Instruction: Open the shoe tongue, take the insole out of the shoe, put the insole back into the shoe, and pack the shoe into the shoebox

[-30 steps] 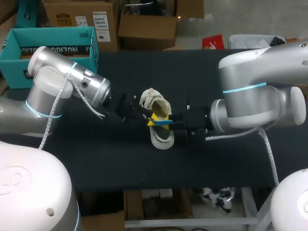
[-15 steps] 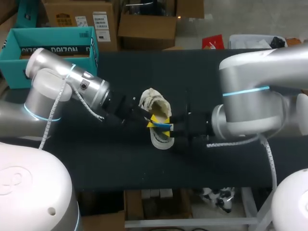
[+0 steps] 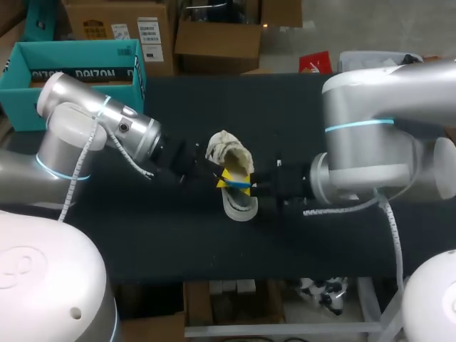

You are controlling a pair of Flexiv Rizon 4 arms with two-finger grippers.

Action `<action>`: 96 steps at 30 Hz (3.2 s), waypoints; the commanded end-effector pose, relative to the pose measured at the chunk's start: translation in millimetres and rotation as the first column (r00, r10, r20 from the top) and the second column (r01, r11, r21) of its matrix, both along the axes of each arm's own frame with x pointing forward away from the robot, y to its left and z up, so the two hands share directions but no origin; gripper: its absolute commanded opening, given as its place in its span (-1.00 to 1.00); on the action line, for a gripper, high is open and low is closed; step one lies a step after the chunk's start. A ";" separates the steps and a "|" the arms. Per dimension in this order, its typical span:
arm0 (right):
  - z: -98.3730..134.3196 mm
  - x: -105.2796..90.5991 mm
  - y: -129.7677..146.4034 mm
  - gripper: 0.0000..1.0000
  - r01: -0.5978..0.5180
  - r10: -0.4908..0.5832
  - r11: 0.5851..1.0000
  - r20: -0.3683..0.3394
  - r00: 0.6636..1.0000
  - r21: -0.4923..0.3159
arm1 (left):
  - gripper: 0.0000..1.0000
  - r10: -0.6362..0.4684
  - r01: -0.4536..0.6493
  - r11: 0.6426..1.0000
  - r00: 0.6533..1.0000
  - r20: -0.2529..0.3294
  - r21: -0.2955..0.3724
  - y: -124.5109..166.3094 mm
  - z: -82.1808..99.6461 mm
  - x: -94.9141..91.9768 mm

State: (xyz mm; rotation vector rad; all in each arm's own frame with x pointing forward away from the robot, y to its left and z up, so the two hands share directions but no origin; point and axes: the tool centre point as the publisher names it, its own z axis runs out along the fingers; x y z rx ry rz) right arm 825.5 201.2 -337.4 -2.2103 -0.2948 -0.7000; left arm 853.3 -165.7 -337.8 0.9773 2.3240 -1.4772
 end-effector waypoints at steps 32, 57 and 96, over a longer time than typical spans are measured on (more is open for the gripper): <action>-24.1 9.6 -5.1 -0.98 0.009 -0.022 0.993 -0.109 0.994 -0.116 | 0.78 -0.002 0.002 1.000 1.000 -0.021 -0.020 11.4 20.9 -17.7; 14.3 -23.5 8.9 -1.00 -0.039 0.025 0.974 -0.065 0.998 -0.223 | 1.00 0.132 -0.135 0.991 0.977 -0.167 -0.007 58.0 76.7 -39.1; -30.1 -2.8 6.6 -1.00 -0.047 0.045 0.962 -0.015 0.999 -0.269 | 1.00 0.408 -0.242 0.901 0.756 -0.511 0.361 108.0 110.2 -35.3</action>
